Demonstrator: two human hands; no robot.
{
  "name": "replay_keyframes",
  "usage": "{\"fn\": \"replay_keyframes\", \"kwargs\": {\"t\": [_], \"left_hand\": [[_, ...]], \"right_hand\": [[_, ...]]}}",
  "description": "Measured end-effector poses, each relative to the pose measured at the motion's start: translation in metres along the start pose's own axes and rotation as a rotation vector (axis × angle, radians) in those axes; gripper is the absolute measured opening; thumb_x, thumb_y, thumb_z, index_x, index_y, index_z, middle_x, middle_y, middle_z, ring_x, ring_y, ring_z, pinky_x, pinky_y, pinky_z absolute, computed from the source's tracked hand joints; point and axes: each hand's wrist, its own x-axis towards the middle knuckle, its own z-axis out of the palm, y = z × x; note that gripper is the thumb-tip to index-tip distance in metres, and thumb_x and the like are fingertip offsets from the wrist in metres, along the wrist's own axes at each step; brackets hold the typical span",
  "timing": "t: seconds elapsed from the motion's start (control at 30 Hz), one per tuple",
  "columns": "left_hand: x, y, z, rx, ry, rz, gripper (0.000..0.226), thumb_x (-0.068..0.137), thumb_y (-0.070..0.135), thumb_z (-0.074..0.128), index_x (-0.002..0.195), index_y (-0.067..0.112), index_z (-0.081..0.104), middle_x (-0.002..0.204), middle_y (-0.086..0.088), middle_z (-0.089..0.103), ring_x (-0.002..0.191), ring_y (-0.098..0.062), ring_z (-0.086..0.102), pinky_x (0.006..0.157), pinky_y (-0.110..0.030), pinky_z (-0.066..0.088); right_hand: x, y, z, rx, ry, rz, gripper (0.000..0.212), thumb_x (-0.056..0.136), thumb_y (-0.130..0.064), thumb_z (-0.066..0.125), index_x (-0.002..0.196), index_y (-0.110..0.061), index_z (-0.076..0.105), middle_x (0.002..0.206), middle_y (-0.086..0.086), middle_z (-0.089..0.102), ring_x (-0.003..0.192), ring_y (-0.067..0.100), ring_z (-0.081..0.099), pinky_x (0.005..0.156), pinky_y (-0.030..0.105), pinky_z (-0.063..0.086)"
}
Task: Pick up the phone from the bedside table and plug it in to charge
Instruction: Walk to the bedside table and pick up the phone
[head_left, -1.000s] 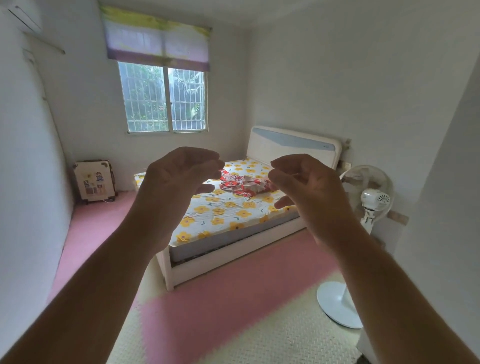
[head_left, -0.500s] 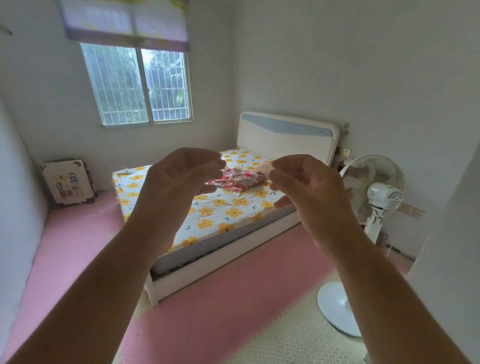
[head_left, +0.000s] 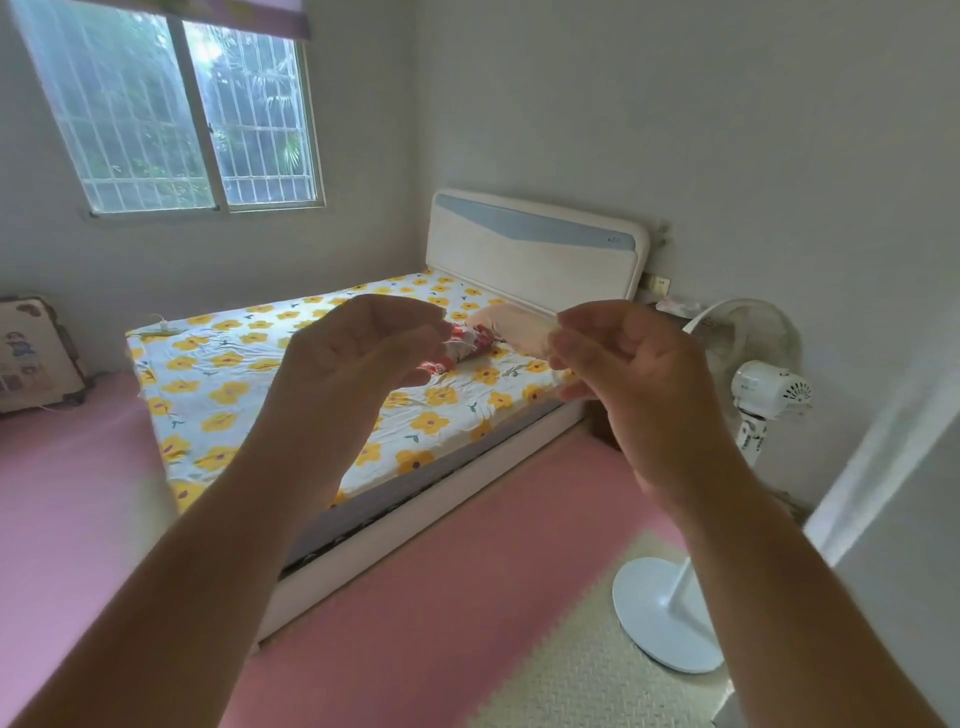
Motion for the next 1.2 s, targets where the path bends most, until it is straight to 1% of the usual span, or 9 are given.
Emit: {"fn": "replay_keyframes", "kwargs": {"t": [0.3,0.37,0.43,0.57,0.73,0.87,0.97,1.1,1.2], "left_hand": [[0.113,-0.067,-0.063,-0.088,-0.089,-0.070,0.020,0.075,0.033,0.074,0.093,0.030,0.082,0.103,-0.001,0.082,0.104,-0.024,0.076,0.095,-0.047,0.059],[0.134,-0.077,-0.067,-0.107,-0.096,-0.076,0.016,0.079,0.024,0.074,0.092,0.030,0.082,0.101,-0.002,0.082,0.104,-0.026,0.076,0.096,-0.050,0.058],[0.153,-0.088,-0.068,-0.113,-0.095,-0.088,0.017,0.082,0.021,0.069,0.093,0.027,0.081,0.101,-0.001,0.082,0.105,-0.026,0.075,0.096,-0.051,0.058],[0.191,-0.114,-0.063,-0.125,-0.098,-0.115,0.018,0.082,0.021,0.069,0.096,0.024,0.079,0.102,-0.002,0.083,0.106,-0.026,0.075,0.097,-0.051,0.058],[0.239,-0.159,-0.043,-0.159,-0.094,-0.162,0.019,0.083,0.020,0.070,0.098,0.023,0.080,0.103,-0.005,0.082,0.105,-0.027,0.076,0.095,-0.049,0.059],[0.283,-0.195,-0.011,-0.157,-0.105,-0.176,0.022,0.073,0.030,0.076,0.094,0.027,0.081,0.105,-0.006,0.081,0.107,-0.030,0.075,0.092,-0.044,0.060],[0.320,-0.222,0.025,-0.139,-0.113,-0.194,0.017,0.078,0.023,0.073,0.093,0.026,0.081,0.104,-0.005,0.082,0.106,-0.030,0.075,0.090,-0.039,0.060],[0.363,-0.250,0.066,-0.115,-0.153,-0.222,0.019,0.081,0.021,0.069,0.096,0.023,0.080,0.104,-0.004,0.082,0.106,-0.028,0.075,0.091,-0.040,0.060],[0.396,-0.272,0.091,-0.124,-0.143,-0.226,0.019,0.081,0.021,0.069,0.097,0.022,0.080,0.104,-0.006,0.082,0.104,-0.027,0.075,0.091,-0.039,0.060]], "right_hand": [[0.081,0.066,0.068,-0.050,0.119,0.073,0.018,0.084,-0.033,0.078,0.099,-0.025,0.075,0.089,-0.001,0.078,0.083,0.015,0.073,0.065,0.029,0.060],[0.095,0.074,0.074,-0.069,0.132,0.086,0.022,0.083,-0.034,0.077,0.102,-0.022,0.075,0.091,0.002,0.078,0.081,0.016,0.073,0.066,0.030,0.061],[0.107,0.083,0.077,-0.094,0.143,0.102,0.019,0.086,-0.030,0.077,0.103,-0.021,0.075,0.093,0.003,0.078,0.081,0.018,0.073,0.066,0.030,0.061],[0.132,0.109,0.075,-0.144,0.160,0.115,0.014,0.088,-0.027,0.075,0.101,-0.023,0.075,0.090,-0.001,0.078,0.083,0.019,0.075,0.065,0.030,0.062],[0.167,0.158,0.056,-0.153,0.208,0.148,0.017,0.086,-0.029,0.076,0.101,-0.022,0.075,0.089,-0.001,0.078,0.085,0.018,0.075,0.067,0.034,0.064],[0.202,0.205,0.027,-0.136,0.228,0.163,0.019,0.085,-0.029,0.076,0.102,-0.021,0.074,0.088,-0.002,0.078,0.083,0.017,0.074,0.068,0.034,0.064],[0.235,0.239,0.002,-0.114,0.225,0.172,0.019,0.084,-0.030,0.077,0.102,-0.023,0.074,0.090,-0.003,0.078,0.084,0.015,0.073,0.068,0.032,0.063],[0.277,0.272,-0.025,-0.125,0.186,0.195,0.020,0.085,-0.032,0.077,0.103,-0.024,0.074,0.092,-0.008,0.077,0.084,0.009,0.072,0.067,0.026,0.060],[0.310,0.294,-0.045,-0.143,0.178,0.202,0.020,0.085,-0.030,0.076,0.104,-0.022,0.074,0.092,-0.006,0.077,0.084,0.010,0.072,0.068,0.028,0.061]]}}
